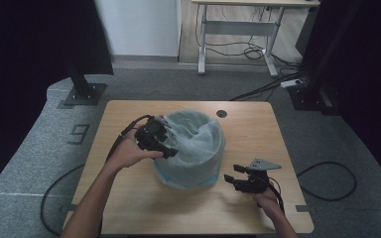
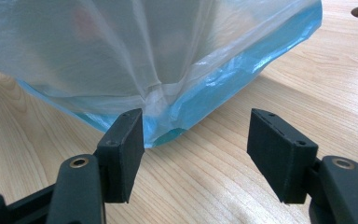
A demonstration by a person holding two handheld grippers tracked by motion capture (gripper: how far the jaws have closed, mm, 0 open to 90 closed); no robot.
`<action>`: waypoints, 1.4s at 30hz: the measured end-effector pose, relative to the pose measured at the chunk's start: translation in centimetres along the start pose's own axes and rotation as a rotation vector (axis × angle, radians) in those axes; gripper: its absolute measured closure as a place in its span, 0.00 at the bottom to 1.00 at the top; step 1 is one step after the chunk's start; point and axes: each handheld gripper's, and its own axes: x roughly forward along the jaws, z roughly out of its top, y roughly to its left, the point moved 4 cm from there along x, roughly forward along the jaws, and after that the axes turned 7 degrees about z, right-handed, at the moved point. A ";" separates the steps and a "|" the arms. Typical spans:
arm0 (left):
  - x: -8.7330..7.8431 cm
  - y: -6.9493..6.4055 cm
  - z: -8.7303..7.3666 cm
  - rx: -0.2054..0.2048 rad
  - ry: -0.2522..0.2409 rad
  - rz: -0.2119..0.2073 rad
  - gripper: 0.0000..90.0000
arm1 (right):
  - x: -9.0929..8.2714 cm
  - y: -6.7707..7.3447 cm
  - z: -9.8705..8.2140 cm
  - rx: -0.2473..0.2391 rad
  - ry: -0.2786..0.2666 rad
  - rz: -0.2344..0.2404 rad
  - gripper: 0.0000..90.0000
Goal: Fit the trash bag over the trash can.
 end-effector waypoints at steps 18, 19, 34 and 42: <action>-2.5 0.3 -1.5 -0.055 -0.194 0.016 0.32 | -0.4 -0.2 0.0 0.004 -0.009 -0.006 0.39; -2.9 0.3 -1.7 -0.060 -0.213 0.017 0.32 | -0.3 -0.2 0.0 0.004 -0.008 -0.006 0.39; -5.8 1.2 -8.3 -0.170 -0.382 0.048 0.32 | -0.3 -0.3 -0.3 0.007 0.000 -0.013 0.39; -4.9 1.4 -12.5 -0.198 -0.339 0.104 0.31 | -0.2 -0.4 -0.4 0.013 0.004 -0.020 0.39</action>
